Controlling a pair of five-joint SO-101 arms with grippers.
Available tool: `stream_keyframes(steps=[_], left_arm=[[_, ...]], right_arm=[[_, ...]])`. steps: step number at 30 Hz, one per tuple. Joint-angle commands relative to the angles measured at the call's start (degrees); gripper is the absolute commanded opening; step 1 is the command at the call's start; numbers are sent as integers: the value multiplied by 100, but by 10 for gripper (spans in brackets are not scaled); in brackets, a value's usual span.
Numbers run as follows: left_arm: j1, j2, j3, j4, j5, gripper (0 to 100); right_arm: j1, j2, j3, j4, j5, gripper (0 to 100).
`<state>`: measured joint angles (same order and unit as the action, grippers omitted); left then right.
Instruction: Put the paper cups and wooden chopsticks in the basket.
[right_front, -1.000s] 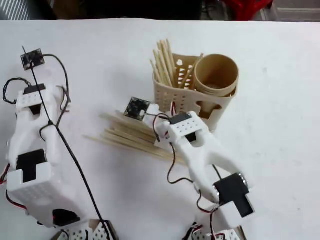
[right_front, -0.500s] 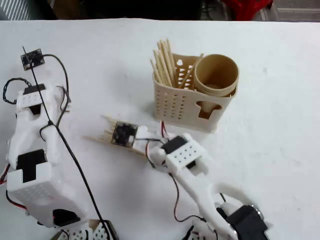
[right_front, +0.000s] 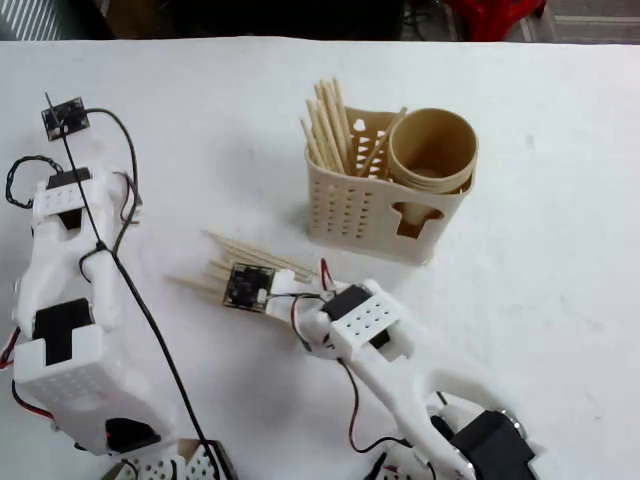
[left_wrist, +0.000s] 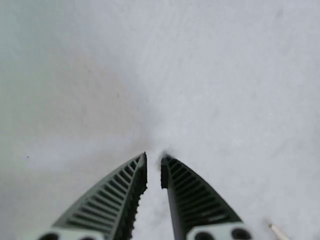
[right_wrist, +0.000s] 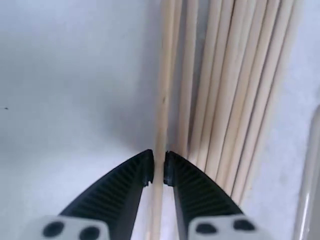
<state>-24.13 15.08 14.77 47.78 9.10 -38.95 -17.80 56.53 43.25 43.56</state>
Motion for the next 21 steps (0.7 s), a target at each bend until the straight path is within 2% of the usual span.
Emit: stream_keyframes(steps=[1, 6, 11, 16, 21], left_arm=[[-22, -40, -44, -88, -70, 72], [-22, -40, -44, -97, -70, 72], [-22, -40, -44, -105, -70, 72], [-57, -40, -44, -114, -70, 72], [-57, -40, -44, -79, -70, 72]], right_arm=[[-31, -48, -44, -57, -35, 74], [4, -251, -677, 549, -97, 79], [-242, -497, -1442, 1174, -659, 80], [-980, -22, -1459, 752, -879, 81], [-1051, 1051, -1618, 127, -826, 81]])
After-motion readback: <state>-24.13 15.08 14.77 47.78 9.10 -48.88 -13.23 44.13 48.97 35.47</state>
